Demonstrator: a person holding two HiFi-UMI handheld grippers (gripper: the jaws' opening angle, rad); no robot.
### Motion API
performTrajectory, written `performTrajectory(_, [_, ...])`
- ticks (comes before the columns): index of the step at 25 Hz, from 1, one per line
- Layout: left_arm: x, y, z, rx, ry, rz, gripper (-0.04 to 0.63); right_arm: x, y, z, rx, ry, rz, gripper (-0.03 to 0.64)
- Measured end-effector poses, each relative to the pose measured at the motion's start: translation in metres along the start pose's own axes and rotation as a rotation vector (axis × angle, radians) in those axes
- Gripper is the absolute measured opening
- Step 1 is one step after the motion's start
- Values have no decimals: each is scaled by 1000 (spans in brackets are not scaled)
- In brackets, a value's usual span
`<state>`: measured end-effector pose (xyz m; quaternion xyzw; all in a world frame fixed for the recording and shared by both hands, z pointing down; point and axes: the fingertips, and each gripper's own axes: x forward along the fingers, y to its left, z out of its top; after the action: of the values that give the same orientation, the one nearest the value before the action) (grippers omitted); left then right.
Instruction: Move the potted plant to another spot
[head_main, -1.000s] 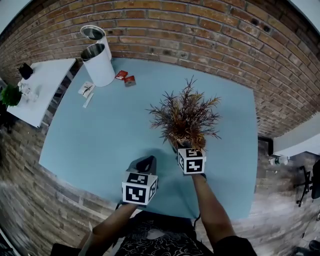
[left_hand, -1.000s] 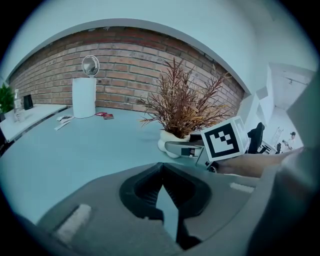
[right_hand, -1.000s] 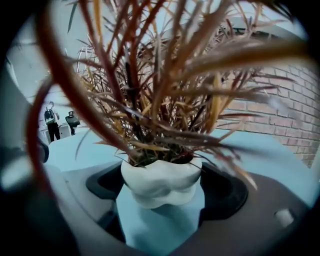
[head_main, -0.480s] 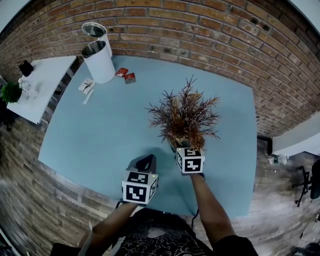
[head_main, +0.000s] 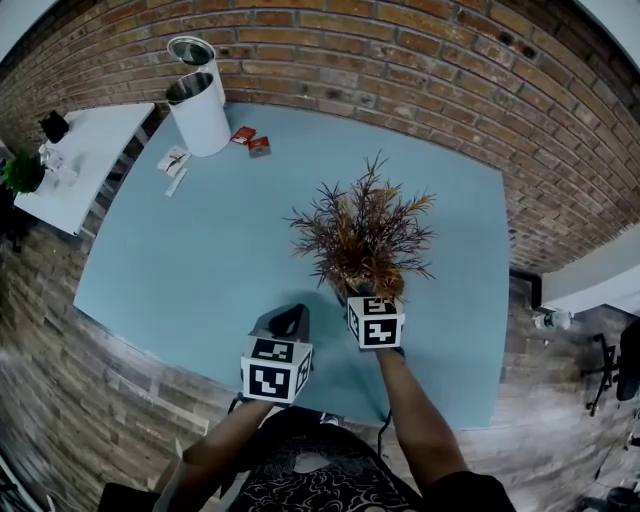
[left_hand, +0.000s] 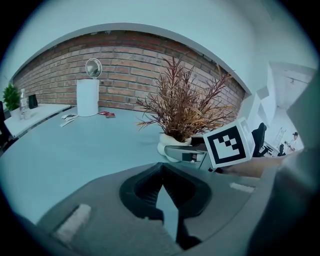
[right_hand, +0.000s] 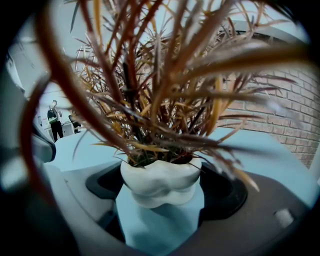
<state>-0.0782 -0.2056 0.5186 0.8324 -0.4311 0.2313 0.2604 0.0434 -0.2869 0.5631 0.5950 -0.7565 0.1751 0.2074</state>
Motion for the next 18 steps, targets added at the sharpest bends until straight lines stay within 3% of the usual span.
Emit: performTrajectory(18, [-35, -12, -21, 2, -18, 28, 0, -36, 20, -22, -11, -1, 17, 462])
